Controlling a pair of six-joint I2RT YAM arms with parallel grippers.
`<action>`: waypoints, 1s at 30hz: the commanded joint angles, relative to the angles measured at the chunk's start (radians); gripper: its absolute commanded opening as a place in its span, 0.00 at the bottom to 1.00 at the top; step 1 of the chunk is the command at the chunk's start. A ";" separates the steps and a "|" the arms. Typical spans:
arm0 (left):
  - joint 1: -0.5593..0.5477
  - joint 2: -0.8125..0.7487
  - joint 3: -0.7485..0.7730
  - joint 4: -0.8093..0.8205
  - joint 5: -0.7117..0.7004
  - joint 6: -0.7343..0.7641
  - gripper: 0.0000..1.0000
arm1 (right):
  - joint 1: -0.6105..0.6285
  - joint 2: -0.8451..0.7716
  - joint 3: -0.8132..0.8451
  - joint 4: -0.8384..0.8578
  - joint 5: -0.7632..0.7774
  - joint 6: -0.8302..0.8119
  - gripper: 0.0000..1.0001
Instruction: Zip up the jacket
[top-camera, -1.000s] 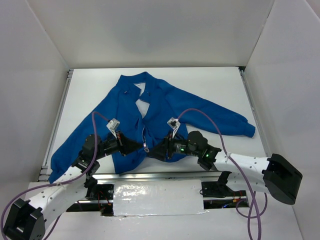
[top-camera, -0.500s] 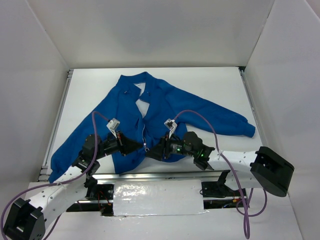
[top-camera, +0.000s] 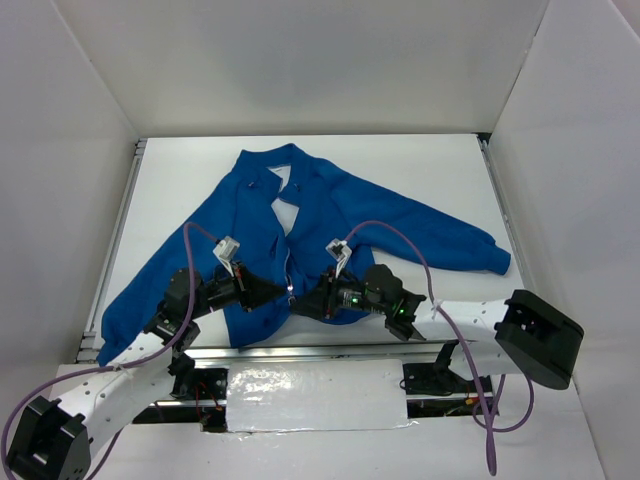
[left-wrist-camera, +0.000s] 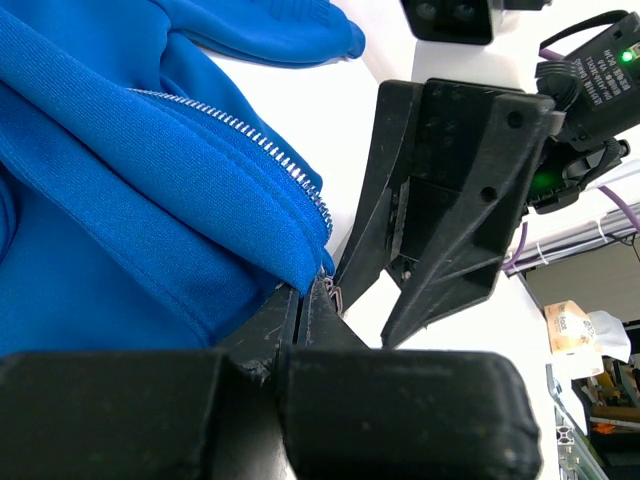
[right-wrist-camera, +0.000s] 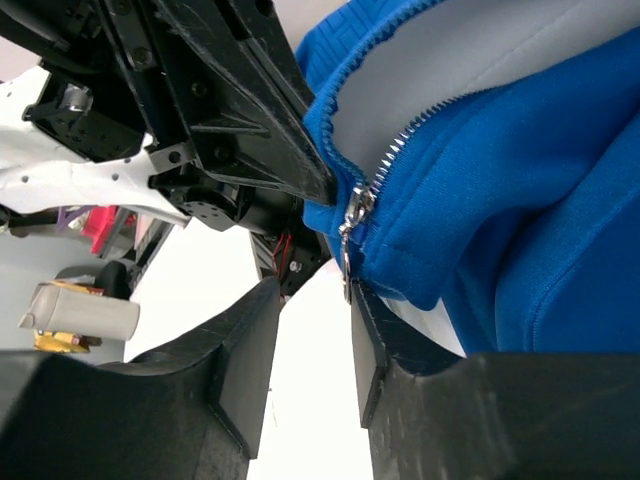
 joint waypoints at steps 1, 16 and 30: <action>-0.005 -0.014 0.035 0.065 0.019 -0.006 0.00 | 0.013 0.018 0.010 0.054 0.014 0.018 0.38; -0.005 -0.020 0.026 0.066 0.027 -0.007 0.00 | 0.018 0.024 0.029 -0.006 0.107 0.103 0.00; -0.005 -0.018 0.009 0.071 0.034 0.005 0.00 | 0.016 -0.053 0.141 -0.253 0.075 0.465 0.00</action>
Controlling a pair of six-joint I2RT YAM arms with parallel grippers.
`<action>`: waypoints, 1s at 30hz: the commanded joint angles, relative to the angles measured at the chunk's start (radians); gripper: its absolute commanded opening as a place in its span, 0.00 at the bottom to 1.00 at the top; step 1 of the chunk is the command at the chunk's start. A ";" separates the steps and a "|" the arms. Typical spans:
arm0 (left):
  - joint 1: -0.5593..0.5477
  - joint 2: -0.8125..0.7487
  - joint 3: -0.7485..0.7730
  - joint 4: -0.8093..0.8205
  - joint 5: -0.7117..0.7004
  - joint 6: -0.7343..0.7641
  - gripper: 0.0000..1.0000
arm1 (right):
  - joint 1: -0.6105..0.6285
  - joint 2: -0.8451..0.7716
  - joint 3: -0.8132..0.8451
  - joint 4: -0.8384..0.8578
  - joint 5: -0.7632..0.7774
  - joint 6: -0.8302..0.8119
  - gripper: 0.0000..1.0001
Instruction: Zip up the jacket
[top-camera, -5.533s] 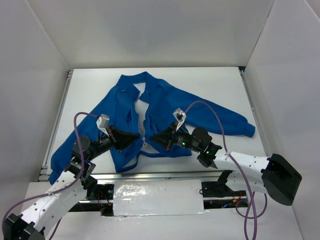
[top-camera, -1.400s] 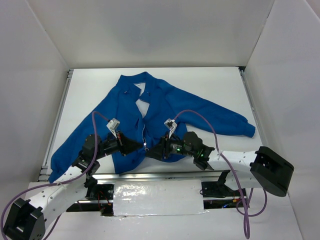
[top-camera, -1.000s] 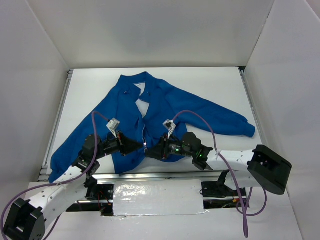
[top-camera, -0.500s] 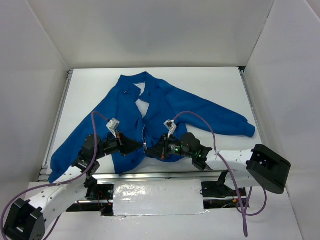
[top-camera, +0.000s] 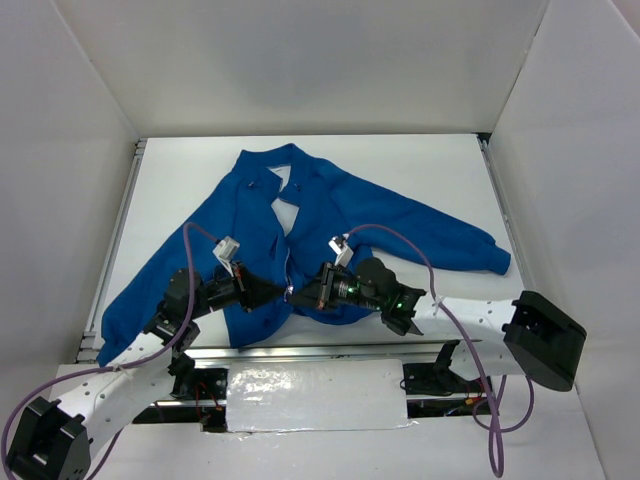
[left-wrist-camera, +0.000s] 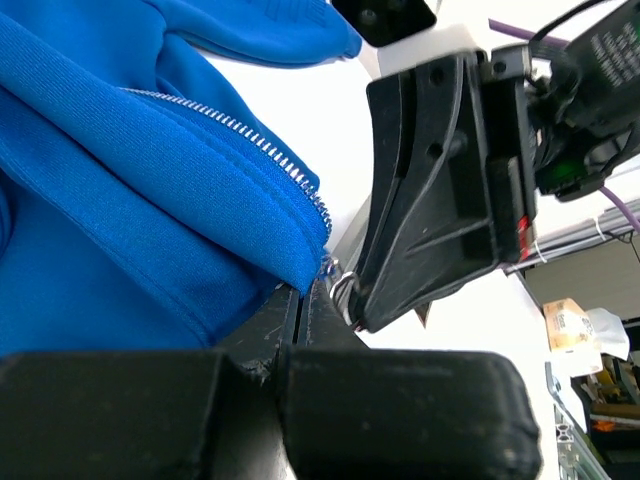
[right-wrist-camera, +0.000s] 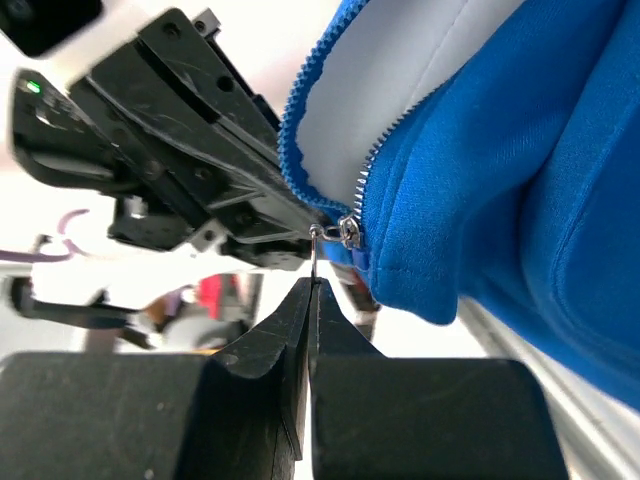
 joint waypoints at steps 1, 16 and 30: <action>-0.005 -0.015 0.009 0.069 0.031 0.003 0.00 | 0.005 -0.054 0.050 -0.057 -0.017 0.142 0.00; -0.005 -0.009 0.002 0.069 0.071 0.002 0.00 | -0.041 0.029 0.251 -0.186 -0.151 0.345 0.00; -0.005 -0.025 -0.012 0.059 0.103 -0.012 0.00 | -0.085 -0.057 0.147 -0.249 0.032 0.576 0.00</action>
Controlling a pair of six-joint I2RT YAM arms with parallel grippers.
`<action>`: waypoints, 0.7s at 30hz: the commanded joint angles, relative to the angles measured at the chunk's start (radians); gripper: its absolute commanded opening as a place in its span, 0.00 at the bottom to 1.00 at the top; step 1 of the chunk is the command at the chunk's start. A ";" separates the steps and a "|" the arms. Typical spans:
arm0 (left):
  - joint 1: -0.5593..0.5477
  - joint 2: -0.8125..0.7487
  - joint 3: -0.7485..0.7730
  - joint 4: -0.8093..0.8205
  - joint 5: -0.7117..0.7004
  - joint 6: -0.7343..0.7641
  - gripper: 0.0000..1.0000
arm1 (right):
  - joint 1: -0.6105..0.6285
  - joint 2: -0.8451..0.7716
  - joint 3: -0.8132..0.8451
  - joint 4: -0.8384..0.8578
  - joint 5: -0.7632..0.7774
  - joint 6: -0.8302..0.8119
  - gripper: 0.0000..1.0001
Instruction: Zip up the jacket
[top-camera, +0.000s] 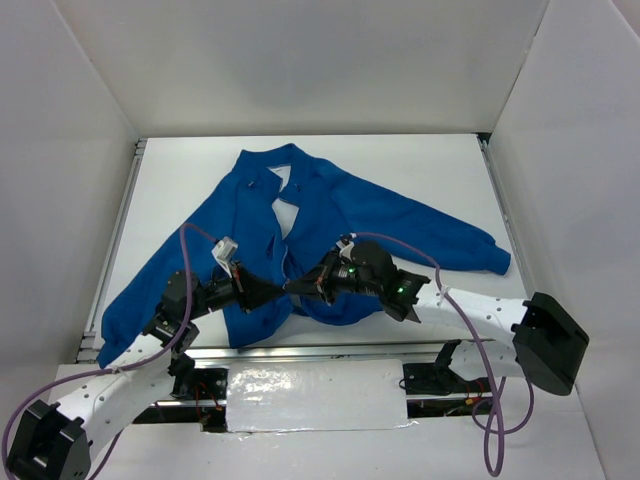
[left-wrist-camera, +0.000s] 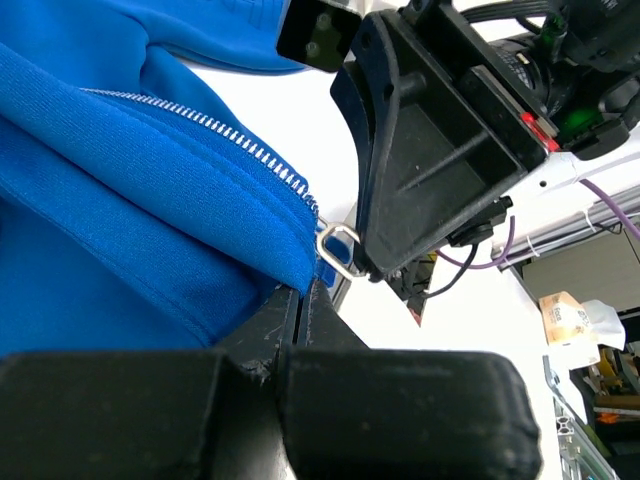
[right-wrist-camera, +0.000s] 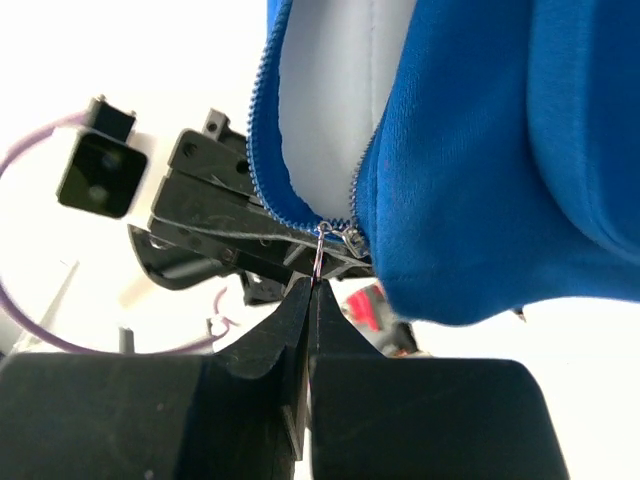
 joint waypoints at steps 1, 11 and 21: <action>-0.007 -0.001 -0.003 0.034 0.081 -0.014 0.00 | -0.022 -0.050 -0.033 0.065 0.084 0.116 0.00; -0.009 0.042 0.009 0.013 0.075 -0.017 0.00 | -0.036 0.002 -0.071 0.320 0.038 0.138 0.00; -0.009 0.089 0.023 -0.051 0.064 0.008 0.00 | -0.064 0.011 -0.043 0.340 0.078 0.084 0.00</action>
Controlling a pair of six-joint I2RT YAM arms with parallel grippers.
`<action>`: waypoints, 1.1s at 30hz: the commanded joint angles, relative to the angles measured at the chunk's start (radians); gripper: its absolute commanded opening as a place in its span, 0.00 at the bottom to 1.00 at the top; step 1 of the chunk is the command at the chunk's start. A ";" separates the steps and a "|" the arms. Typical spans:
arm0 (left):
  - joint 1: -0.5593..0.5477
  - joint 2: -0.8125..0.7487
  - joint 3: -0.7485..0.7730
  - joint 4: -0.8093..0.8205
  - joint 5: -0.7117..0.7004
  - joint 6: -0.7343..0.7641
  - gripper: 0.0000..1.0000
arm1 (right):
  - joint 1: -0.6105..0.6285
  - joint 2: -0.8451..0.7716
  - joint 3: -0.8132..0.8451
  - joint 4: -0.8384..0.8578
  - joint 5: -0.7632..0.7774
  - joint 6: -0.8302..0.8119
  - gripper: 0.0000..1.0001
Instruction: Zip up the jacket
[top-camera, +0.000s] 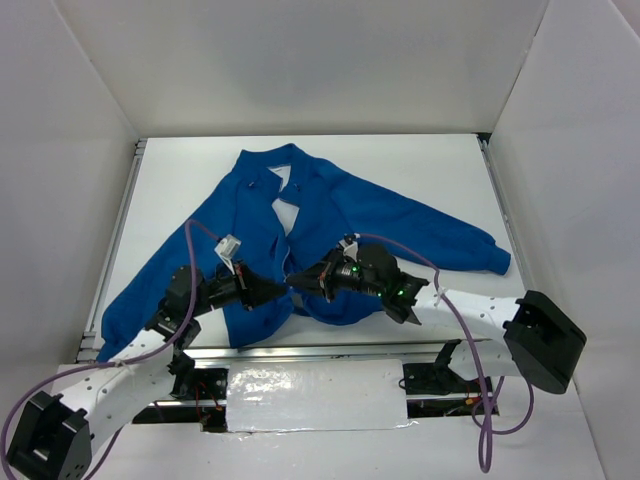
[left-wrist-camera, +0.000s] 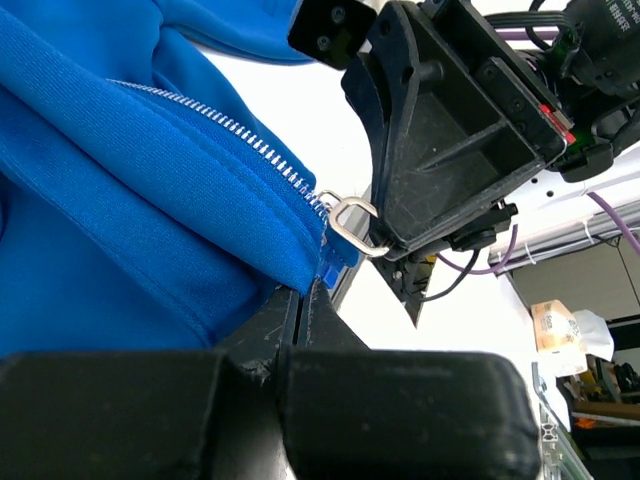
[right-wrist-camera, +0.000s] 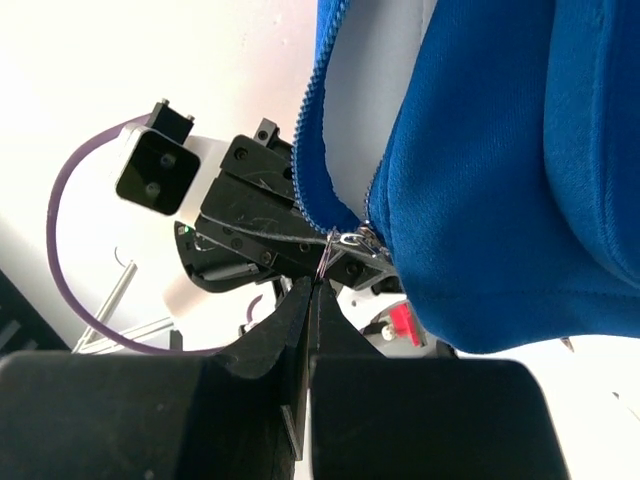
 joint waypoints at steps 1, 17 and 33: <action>-0.010 0.039 0.002 -0.013 0.081 0.015 0.00 | -0.045 0.011 0.036 0.161 0.062 -0.018 0.00; -0.070 0.030 -0.011 -0.117 -0.008 0.061 0.00 | -0.151 0.045 0.173 0.163 -0.001 -0.024 0.00; -0.122 -0.059 -0.039 -0.210 -0.048 0.050 0.00 | -0.346 0.251 0.438 0.016 0.023 -0.085 0.00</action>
